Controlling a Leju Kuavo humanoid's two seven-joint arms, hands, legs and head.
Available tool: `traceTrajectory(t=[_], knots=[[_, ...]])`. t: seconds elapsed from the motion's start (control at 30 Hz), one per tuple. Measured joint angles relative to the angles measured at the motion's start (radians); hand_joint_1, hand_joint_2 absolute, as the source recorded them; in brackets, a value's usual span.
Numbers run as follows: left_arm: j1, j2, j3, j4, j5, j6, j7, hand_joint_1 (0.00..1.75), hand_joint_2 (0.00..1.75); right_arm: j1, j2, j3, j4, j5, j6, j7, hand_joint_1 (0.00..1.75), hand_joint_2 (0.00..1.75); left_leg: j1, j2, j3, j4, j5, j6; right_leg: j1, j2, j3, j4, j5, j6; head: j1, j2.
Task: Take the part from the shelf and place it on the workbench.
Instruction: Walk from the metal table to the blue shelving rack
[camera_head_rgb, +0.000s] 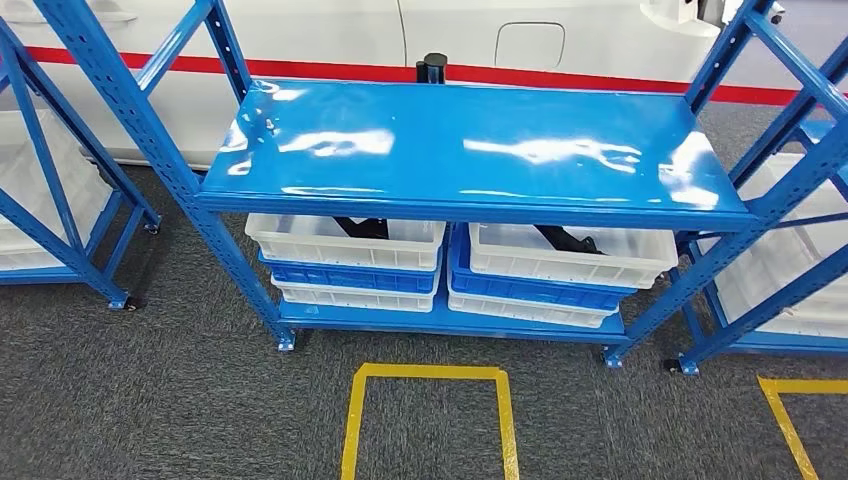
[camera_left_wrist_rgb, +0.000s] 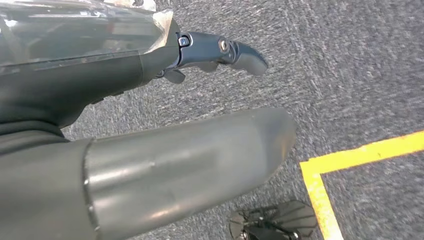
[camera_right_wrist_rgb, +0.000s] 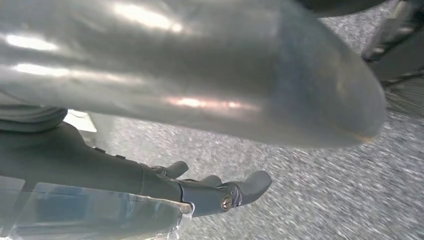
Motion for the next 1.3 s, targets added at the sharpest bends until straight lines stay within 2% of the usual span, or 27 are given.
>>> traceTrajectory(t=[0.03, 0.07, 0.1, 0.13, 0.17, 0.23, 0.27, 0.3, 0.33, 0.37, 0.4, 0.43, 0.47, 0.5, 0.53, 0.57, 0.63, 0.67, 0.7, 0.83, 1.3], knots=[[0.0, 0.0, 0.0, 0.0, 0.0, 0.0, 0.0, 0.0, 0.0, 0.0, 0.0, 0.0, 0.0, 0.0, 0.0, 0.0, 0.0, 0.0, -0.001, 0.0, -0.001, -0.001, 0.008, -0.006, 0.004, 0.0, -0.003, -0.005, 0.004, -0.003, -0.001, 0.0], [0.0, 0.0, 0.0, 0.0, 0.0, 0.0, 0.0, 0.0, 0.0, 0.001, 0.001, 0.0, 0.0, 0.0, 0.0, 0.0, 0.0, 0.0, 0.0, -0.001, -0.003, -0.002, 0.013, -0.012, 0.0, 0.0, -0.012, -0.004, 0.01, -0.009, -0.001, 0.0], [0.0, 0.001, 0.0, 0.0, 0.0, 0.0, 0.0, 0.0, 0.0, 0.0, 0.001, 0.0, 0.0, 0.0, 0.0, 0.0, 0.0, 0.0, 0.002, -0.002, -0.008, 0.004, 0.005, -0.018, -0.005, -0.002, -0.02, -0.005, 0.017, -0.016, -0.001, 0.0], [0.001, 0.001, 0.0, 0.0, 0.0, 0.0, 0.0, 0.0, 0.0, 0.0, 0.002, 0.0, 0.0, 0.0, 0.0, 0.0, 0.0, 0.0, 0.004, -0.005, -0.018, 0.025, -0.021, -0.023, -0.01, -0.004, -0.028, -0.006, 0.026, -0.026, -0.004, 0.0], [0.001, 0.002, 0.0, 0.0, 0.0, 0.0, 0.0, 0.0, 0.0, 0.0, 0.002, 0.0, 0.0, 0.0, 0.0, -0.001, 0.0, 0.0, 0.006, -0.007, -0.032, 0.065, -0.063, -0.028, -0.015, -0.006, -0.039, -0.007, 0.035, -0.036, -0.005, 0.0], [0.001, 0.001, 0.0, 0.0, 0.0, 0.001, 0.0, 0.0, 0.0, 0.001, 0.003, 0.0, 0.0, 0.0, -0.002, -0.004, 0.0, 0.0, 0.009, -0.009, -0.069, 0.19, -0.158, -0.037, -0.014, -0.01, -0.062, -0.007, 0.051, -0.048, -0.009, 0.0], [0.001, 0.001, 0.0, 0.0, 0.0, 0.002, 0.001, 0.0, 0.44, 0.002, 0.003, 0.0, 0.0, -0.001, -0.003, -0.006, 0.0, 0.0, 0.011, -0.009, -0.081, 0.247, -0.18, -0.042, -0.013, -0.011, -0.073, -0.006, 0.058, -0.049, -0.009, 0.0], [0.002, 0.002, 0.0, 0.0, -0.001, 0.002, 0.002, 0.0, 0.87, 0.002, 0.003, 0.0, 0.0, -0.001, -0.005, -0.008, 0.0, 0.44, 0.012, -0.009, -0.081, 0.281, -0.18, -0.046, -0.013, -0.012, -0.084, -0.006, 0.067, -0.048, -0.009, 0.0], [0.002, 0.002, 0.0, 0.0, -0.001, 0.002, 0.005, 0.0, 1.31, 0.002, 0.003, 0.0, 0.0, -0.001, -0.008, -0.009, 0.0, 0.87, 0.015, -0.009, -0.065, 0.281, -0.16, -0.049, -0.013, -0.012, -0.093, -0.005, 0.074, -0.045, -0.009, 0.0], [0.002, 0.002, 0.0, 0.0, -0.001, 0.002, 0.009, 0.0, 1.75, 0.002, 0.003, 0.0, 0.0, -0.002, -0.01, -0.01, 0.0, 1.31, 0.019, -0.009, -0.03, 0.242, -0.131, -0.051, -0.015, -0.012, -0.099, -0.003, 0.08, -0.041, -0.01, 0.0], [0.001, 0.002, 0.0, 0.0, -0.001, 0.0, 0.012, 0.0, 1.75, 0.002, 0.004, 0.0, 0.0, -0.002, -0.013, -0.01, 0.0, 1.75, 0.023, -0.008, 0.02, 0.176, -0.108, -0.053, -0.015, -0.012, -0.104, 0.002, 0.085, -0.036, -0.01, 0.0], [0.0, 0.002, 0.0, 0.0, -0.001, -0.003, 0.015, 0.0, 1.75, 0.002, 0.004, 0.0, 0.0, -0.002, -0.015, -0.011, 0.0, 1.75, 0.025, -0.009, 0.071, 0.102, -0.097, -0.053, -0.015, -0.012, -0.111, 0.009, 0.088, -0.03, -0.011, 0.0], [-0.001, 0.002, 0.0, 0.0, -0.001, -0.006, 0.019, 0.0, 1.31, 0.002, 0.004, 0.0, 0.0, -0.002, -0.016, -0.012, 0.0, 1.75, 0.025, -0.01, 0.108, 0.043, -0.098, -0.051, -0.012, -0.012, -0.116, 0.016, 0.092, -0.024, -0.011, 0.0], [-0.002, 0.002, 0.0, 0.0, -0.001, -0.008, 0.024, 0.0, 0.87, 0.001, 0.005, 0.0, 0.0, -0.002, -0.017, -0.013, 0.0, 1.75, 0.023, -0.012, 0.127, 0.004, -0.105, -0.046, -0.009, -0.012, -0.122, 0.021, 0.095, -0.018, -0.012, 0.0], [-0.001, 0.003, -0.002, 0.0, 0.003, -0.012, 0.031, 0.0, 0.44, 0.001, 0.005, -0.001, -0.001, -0.001, -0.018, -0.015, 0.0, 1.31, 0.021, -0.013, 0.129, -0.013, -0.112, -0.04, -0.007, -0.012, -0.128, 0.025, 0.097, -0.013, -0.012, 0.0], [0.002, 0.003, -0.007, -0.001, 0.011, -0.015, 0.038, 0.0, 0.0, 0.001, 0.006, -0.003, -0.004, 0.0, -0.018, -0.017, 0.0, 0.87, 0.02, -0.013, 0.125, -0.017, -0.114, -0.034, -0.004, -0.012, -0.132, 0.025, 0.096, -0.013, -0.011, 0.0], [0.015, 0.006, -0.028, -0.005, 0.044, -0.029, 0.055, 0.0, 0.0, 0.007, 0.009, -0.015, -0.014, 0.003, -0.016, -0.021, 0.0, 0.0, 0.015, -0.012, 0.122, -0.022, -0.114, -0.024, -0.002, -0.01, -0.138, 0.022, 0.089, -0.018, -0.009, 0.0], [0.022, 0.008, -0.043, -0.009, 0.067, -0.038, 0.063, 0.0, 0.0, 0.012, 0.011, -0.023, -0.019, 0.004, -0.015, -0.024, 0.0, 0.0, 0.011, -0.011, 0.122, -0.022, -0.112, -0.02, -0.002, -0.009, -0.139, 0.02, 0.088, -0.022, -0.008, 0.0], [0.029, 0.011, -0.058, -0.013, 0.091, -0.047, 0.07, 0.0, 0.0, 0.017, 0.012, -0.031, -0.023, 0.005, -0.014, -0.027, 0.0, 0.0, 0.008, -0.011, 0.122, -0.021, -0.111, -0.015, -0.004, -0.009, -0.139, 0.018, 0.094, -0.019, -0.008, 0.0], [0.05, 0.021, -0.129, -0.034, 0.196, -0.085, 0.102, 0.0, 0.0, 0.04, 0.018, -0.073, -0.045, 0.013, -0.009, -0.039, 0.0, 0.0, 0.001, -0.01, 0.116, -0.02, -0.104, -0.005, -0.011, -0.006, -0.133, 0.009, 0.123, 0.0, -0.008, 0.0], [0.128, 0.054, -0.397, -0.125, 0.546, -0.208, 0.205, 0.0, 0.0, 0.109, 0.042, -0.232, -0.131, 0.033, 0.023, -0.084, 0.0, 0.0, 0.002, -0.009, 0.109, -0.019, -0.104, -0.004, -0.009, -0.005, -0.141, 0.011, 0.123, 0.003, -0.008, 0.0]])
